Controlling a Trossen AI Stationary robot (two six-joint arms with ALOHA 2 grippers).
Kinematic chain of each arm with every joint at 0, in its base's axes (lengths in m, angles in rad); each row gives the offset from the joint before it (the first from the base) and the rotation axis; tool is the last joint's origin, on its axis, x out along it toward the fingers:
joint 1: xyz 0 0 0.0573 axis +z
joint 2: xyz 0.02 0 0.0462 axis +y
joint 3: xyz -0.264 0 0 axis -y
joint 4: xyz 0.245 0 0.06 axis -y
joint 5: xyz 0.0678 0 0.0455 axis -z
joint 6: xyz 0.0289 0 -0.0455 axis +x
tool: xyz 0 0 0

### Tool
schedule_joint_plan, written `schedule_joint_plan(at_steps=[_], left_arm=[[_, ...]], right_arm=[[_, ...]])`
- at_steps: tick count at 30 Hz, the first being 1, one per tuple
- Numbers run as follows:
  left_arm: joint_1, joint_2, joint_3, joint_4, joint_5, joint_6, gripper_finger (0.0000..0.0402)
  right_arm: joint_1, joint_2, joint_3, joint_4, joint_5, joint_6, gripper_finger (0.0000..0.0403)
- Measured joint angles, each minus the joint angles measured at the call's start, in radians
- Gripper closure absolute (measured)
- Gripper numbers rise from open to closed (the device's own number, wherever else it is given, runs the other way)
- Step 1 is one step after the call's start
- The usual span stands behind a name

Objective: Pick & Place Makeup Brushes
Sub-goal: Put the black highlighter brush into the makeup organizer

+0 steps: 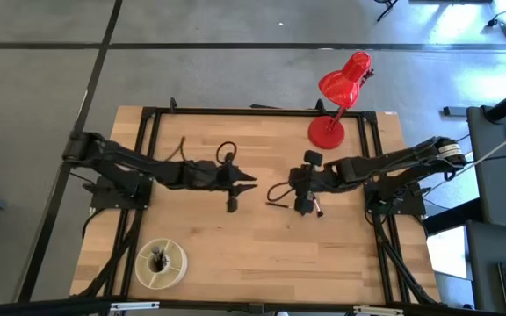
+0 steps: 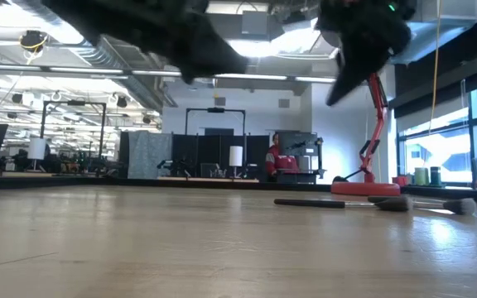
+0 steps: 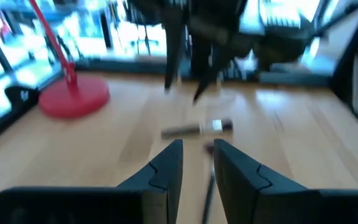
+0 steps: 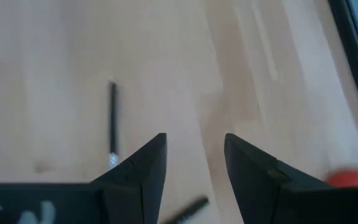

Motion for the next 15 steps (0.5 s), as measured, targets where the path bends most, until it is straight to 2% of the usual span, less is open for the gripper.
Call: schedule_joint_plan(at_steps=[3, 5, 10, 15], left_arm=[[0.008, 0.097, 0.001, 0.2, -0.026, 0.006, 0.0315], [0.014, 0.162, 0.02, 0.268, -0.031, 0.014, 0.0315], [0.06, 0.326, 0.163, 0.251, -0.033, 0.035, 0.0315], [0.097, 0.481, 0.344, 0.222, 0.053, 0.019, 0.0315]], right_arm=[[0.002, -0.053, -0.098, -0.001, 0.057, 0.093, 0.0242], [0.002, -0.101, -0.169, -0.002, 0.082, 0.146, 0.0242], [0.0, -0.238, -0.288, 0.105, 0.19, 0.201, 0.0242], [-0.008, -0.344, -0.27, 0.149, 0.209, 0.134, 0.0242]])
